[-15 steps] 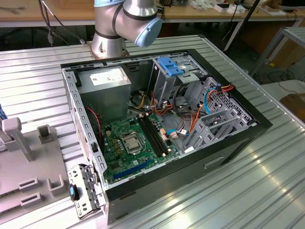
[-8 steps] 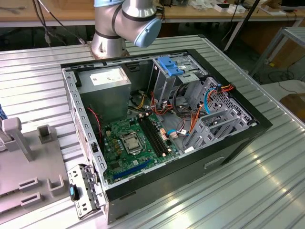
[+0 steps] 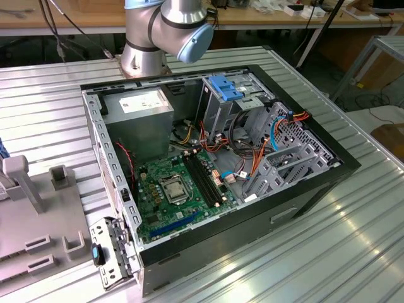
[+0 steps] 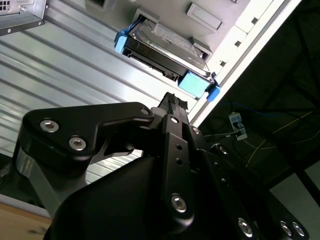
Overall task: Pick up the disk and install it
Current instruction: 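Reach for the disk, then pick up the disk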
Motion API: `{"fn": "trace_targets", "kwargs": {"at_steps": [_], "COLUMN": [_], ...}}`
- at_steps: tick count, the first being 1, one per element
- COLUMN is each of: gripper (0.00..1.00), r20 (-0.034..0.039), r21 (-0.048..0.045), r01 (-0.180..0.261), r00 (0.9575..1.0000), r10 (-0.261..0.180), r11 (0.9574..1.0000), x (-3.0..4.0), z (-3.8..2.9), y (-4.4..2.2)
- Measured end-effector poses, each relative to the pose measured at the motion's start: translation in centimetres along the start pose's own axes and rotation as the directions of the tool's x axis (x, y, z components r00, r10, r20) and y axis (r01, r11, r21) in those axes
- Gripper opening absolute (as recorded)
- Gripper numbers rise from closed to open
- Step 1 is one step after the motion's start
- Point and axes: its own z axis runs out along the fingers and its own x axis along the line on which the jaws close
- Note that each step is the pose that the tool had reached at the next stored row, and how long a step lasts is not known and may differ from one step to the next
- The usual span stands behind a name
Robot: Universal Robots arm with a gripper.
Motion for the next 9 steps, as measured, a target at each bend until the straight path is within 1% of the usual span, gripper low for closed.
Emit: {"fn": "trace_targets", "kwargs": {"at_steps": [9], "gripper": [0.11], "r20": [0.0000], "r21": [0.0000], "r01": [0.000], "r00": [1.0000], "r10": [0.000], "r11": [1.0000], "x": [0.03], "z": [0.00], "y": [0.00]}}
